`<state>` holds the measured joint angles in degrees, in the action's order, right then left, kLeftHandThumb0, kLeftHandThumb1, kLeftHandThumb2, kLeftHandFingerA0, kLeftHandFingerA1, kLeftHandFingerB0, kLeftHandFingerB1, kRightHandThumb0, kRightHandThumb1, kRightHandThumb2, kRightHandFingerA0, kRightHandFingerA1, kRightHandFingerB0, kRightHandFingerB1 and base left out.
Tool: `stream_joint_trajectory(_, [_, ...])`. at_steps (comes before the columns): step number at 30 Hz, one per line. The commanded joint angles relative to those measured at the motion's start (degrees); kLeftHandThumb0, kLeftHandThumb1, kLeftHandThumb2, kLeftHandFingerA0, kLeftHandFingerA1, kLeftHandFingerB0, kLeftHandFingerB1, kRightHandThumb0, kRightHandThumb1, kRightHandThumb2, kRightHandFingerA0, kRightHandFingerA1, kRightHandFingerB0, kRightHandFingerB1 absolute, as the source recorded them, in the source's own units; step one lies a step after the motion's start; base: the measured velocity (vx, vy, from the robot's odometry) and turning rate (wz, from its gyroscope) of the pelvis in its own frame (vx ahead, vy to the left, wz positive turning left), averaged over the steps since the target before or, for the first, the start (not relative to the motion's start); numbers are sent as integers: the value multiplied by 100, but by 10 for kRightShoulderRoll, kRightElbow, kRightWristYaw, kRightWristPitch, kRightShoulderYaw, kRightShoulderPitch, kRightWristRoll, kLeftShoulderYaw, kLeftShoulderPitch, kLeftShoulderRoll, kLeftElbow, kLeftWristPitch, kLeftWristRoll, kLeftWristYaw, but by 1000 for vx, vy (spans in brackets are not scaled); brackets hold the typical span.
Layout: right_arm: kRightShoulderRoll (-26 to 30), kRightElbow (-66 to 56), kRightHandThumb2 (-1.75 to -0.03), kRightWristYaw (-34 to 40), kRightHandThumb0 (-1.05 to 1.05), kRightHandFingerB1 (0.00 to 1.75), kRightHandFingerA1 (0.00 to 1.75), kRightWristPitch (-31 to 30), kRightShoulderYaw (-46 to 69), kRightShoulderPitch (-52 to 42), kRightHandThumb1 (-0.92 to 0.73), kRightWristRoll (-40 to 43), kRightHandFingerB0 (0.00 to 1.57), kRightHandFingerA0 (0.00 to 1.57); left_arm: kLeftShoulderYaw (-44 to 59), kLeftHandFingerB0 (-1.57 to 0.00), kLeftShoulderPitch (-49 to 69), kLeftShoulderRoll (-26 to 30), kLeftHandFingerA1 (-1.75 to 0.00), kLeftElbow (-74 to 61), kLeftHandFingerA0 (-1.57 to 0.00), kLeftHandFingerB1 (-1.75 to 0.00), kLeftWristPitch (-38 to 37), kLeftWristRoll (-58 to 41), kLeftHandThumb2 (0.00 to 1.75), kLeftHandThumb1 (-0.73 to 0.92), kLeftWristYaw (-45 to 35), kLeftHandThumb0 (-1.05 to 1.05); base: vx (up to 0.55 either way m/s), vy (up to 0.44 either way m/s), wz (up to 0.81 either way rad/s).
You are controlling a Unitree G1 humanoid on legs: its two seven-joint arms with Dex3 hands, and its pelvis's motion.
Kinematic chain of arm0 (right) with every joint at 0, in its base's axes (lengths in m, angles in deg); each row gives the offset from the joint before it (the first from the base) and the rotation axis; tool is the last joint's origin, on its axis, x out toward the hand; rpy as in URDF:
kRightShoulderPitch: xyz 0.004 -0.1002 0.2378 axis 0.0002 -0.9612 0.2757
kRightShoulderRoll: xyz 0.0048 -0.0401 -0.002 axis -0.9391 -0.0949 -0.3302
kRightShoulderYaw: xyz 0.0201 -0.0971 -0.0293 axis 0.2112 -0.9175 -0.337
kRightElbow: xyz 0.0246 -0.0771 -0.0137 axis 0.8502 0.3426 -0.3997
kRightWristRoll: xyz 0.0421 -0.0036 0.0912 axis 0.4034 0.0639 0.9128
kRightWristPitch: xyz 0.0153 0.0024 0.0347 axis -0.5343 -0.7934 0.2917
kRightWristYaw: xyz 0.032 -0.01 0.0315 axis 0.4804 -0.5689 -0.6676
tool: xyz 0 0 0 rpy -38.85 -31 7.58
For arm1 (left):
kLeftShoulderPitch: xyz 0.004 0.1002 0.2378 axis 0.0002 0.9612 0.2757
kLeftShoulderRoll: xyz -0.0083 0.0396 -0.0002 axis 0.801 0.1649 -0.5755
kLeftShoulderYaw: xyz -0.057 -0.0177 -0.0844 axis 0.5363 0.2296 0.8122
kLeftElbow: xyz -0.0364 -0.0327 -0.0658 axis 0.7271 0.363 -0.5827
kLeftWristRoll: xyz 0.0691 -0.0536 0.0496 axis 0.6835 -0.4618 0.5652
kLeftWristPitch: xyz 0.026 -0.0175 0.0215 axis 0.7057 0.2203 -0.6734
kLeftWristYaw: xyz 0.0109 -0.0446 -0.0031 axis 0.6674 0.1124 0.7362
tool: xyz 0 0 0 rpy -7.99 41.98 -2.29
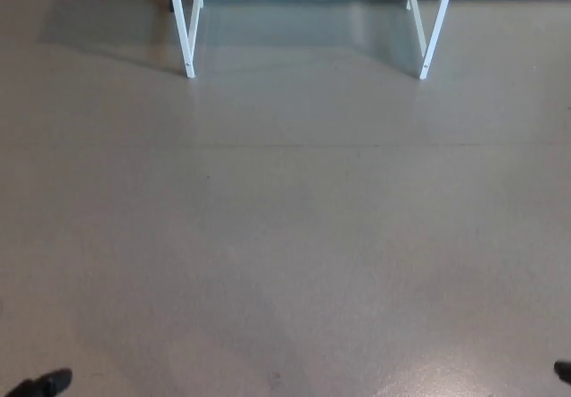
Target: The robot walks towards a desk on which a shovel is kept on the left hand side and a container is kept on the right hand side. The robot picks up the shovel using its left hand and places it in the container.
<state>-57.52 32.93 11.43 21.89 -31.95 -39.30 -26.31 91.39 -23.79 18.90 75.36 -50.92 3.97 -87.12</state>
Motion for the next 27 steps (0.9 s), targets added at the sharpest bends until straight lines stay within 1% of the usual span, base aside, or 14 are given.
stream_joint_trajectory(1, [-7, -41, -55, -56, -9, 45, 54, -29, 25, -30, -56, 74, 40, 59, 25, -27, 21, -3, -46, -26, -29, -34, 0, -59, 59, 65, -49, -13, 0, 0, 0])
stream_joint_trajectory(2, [-6, -38, -57, -57, -14, 47, 55, -20, 22, -33, -53, 66, 39, 60, 28, -28, 24, -6, -48, -27, -28, -36, -1, -63, 59, 64, -52, -13, 0, 0, 0])
stream_joint_trajectory(3, [-7, -38, -55, -59, -10, 46, 55, -19, 23, -35, -53, 66, 40, 62, 28, -18, 27, -6, -58, -25, -24, -53, -5, -60, 92, 43, -52, -11, 0, 0, 0])
stream_joint_trajectory(4, [-8, -37, -55, -59, -11, 46, 55, -15, 22, -41, -53, 63, 41, 61, 27, -28, 33, -5, -49, -23, -29, -36, -10, -57, 59, 63, -54, -14, 0, 0, 0])
stream_joint_trajectory(9, [-7, -21, -54, -69, -13, 47, 55, 5, 20, -66, -51, 57, 43, 58, 24, -26, 59, -6, -49, -22, -27, -35, -9, -55, 59, 63, -56, -15, 0, 0, 0])
stream_joint_trajectory(11, [-7, -10, -54, -73, -14, 47, 56, 22, 18, -82, -51, 51, 44, 63, 22, -26, 78, -7, -48, -22, -26, -35, -14, -55, 60, 64, -62, -14, 0, 0, 0])
stream_joint_trajectory(12, [-8, -6, -54, -75, -13, 47, 55, 26, 18, -87, -50, 52, 44, 62, 21, -25, 84, -5, -49, -20, -25, -34, -19, -57, 58, 65, -72, -16, 0, 0, 0])
stream_joint_trajectory(13, [-5, 2, -54, -80, -17, 47, 56, 40, 16, -93, -50, 47, 42, 62, 20, -25, 89, -4, -47, -14, -26, -34, -26, -55, 58, 63, -74, -16, 0, 0, 0])
stream_joint_trajectory(14, [0, 26, -54, -84, -21, 46, 56, 71, 11, -94, -49, 35, 41, 64, 19, -24, 92, -3, -47, -5, -26, -34, -33, -52, 59, 63, -76, -17, 0, 0, 0])
stream_joint_trajectory(15, [3, 52, -53, -88, -23, 46, 56, 96, 9, -91, -47, 29, 40, 65, 16, -15, 97, -2, -57, 0, -22, -51, -43, -45, 91, 41, -73, -15, 0, 0, 0])
stream_joint_trajectory(18, [1, 63, -54, -87, -18, 47, 57, 114, 9, -95, -49, 28, 42, 67, 8, -17, 109, -2, -59, 12, -26, -52, -88, -28, 89, 38, -65, -15, 0, 0, 0])
stream_joint_trajectory(21, [-1, 54, -54, -86, -16, 47, 57, 102, 10, -100, -49, 34, 41, 65, 9, -16, 111, -2, -59, 17, -26, -52, -90, -35, 89, 37, -68, -15, 0, 0, 0])
stream_joint_trajectory(23, [2, 64, -54, -82, -20, 47, 58, 110, 8, -98, -49, 27, 44, 70, 7, -17, 114, -4, -58, 11, -25, -52, -83, -34, 89, 37, -62, -14, 0, 0, 0])
stream_joint_trajectory(27, [7, 67, -54, -81, -22, 47, 59, 123, 7, -98, -48, 21, 43, 69, 1, -18, 112, -5, -59, 6, -27, -52, -86, -29, 89, 37, -57, -16, 0, 0, 0])
